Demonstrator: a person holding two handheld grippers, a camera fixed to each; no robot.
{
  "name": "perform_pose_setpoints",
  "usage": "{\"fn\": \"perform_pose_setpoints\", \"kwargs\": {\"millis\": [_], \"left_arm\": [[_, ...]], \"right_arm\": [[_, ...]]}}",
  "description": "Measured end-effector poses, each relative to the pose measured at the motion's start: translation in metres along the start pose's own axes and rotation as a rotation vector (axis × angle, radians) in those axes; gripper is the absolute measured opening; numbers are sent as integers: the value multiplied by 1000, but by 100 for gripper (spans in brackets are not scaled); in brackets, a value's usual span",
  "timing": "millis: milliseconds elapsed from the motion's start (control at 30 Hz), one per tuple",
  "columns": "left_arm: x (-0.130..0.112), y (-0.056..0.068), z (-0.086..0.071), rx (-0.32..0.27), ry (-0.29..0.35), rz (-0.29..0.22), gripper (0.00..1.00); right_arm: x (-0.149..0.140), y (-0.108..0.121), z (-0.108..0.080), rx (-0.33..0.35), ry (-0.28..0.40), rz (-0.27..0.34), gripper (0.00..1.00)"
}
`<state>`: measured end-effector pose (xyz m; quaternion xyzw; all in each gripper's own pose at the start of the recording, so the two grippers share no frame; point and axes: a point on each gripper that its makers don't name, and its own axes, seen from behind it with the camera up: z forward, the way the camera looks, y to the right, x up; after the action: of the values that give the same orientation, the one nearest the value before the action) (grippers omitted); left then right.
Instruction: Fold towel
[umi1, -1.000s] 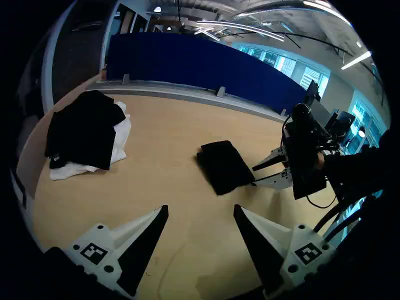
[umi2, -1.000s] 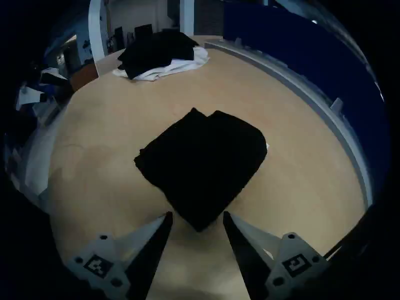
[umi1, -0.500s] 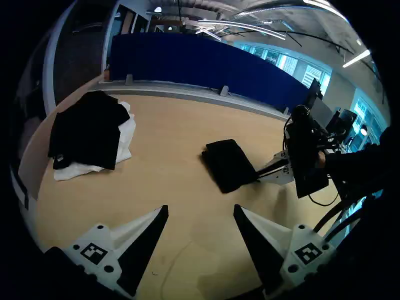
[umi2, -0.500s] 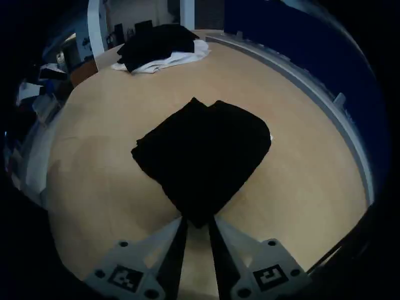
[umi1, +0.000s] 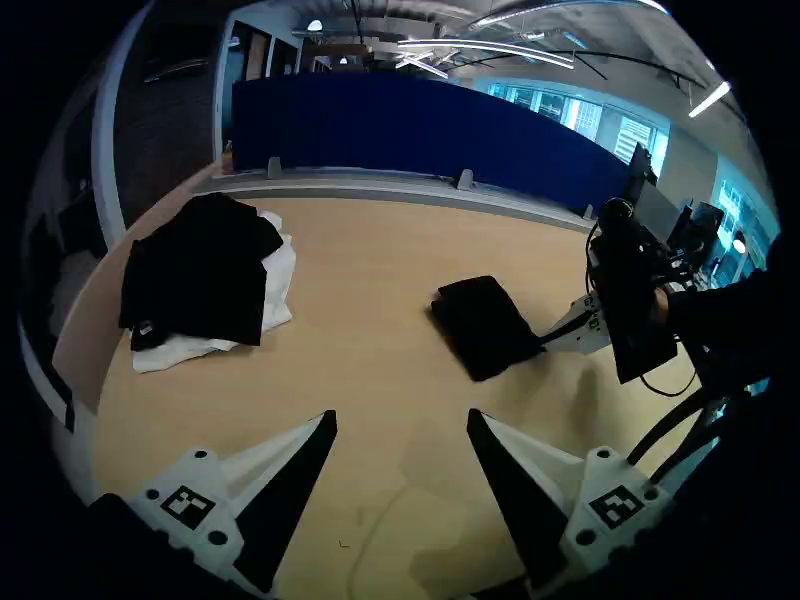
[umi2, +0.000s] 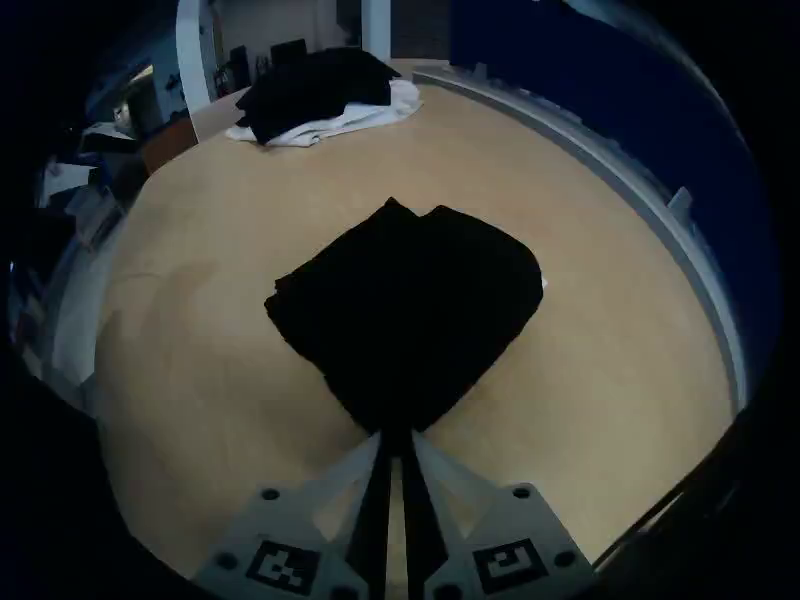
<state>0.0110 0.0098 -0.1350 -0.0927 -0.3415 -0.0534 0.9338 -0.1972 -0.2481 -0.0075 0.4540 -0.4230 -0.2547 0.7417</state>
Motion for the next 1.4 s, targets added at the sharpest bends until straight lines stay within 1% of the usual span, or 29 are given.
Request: {"fn": "perform_pose_setpoints", "kwargs": {"millis": [100,167,300,500,633,800,933,1100,1200,1400], "left_arm": [[0,-1,-1,-1,1,-7,97],[1,-1,-1,-2,2,-9,97],[3,0,-3,-4,7,-6,97],[11,2,-5,-12,19,-3,97],[19,6,-6,-22,31,2,97],[28,12,-7,-36,47,10,97],[34,19,-7,-49,57,14,97],[40,27,-7,-65,64,19,97],[41,31,-7,-72,65,22,97],[39,35,-8,-75,58,24,97]], "right_arm": [[7,2,-5,-7,15,-4,6],[15,2,-12,-13,32,-9,6],[40,7,-31,-37,85,-15,5],[87,21,-74,-75,182,-7,5],[116,34,-109,-107,239,-5,5],[138,50,-145,-145,284,0,5],[140,64,-165,-179,294,10,5],[132,86,-180,-216,295,37,5],[122,101,-189,-235,288,60,5],[91,132,-210,-273,252,96,5]]}}
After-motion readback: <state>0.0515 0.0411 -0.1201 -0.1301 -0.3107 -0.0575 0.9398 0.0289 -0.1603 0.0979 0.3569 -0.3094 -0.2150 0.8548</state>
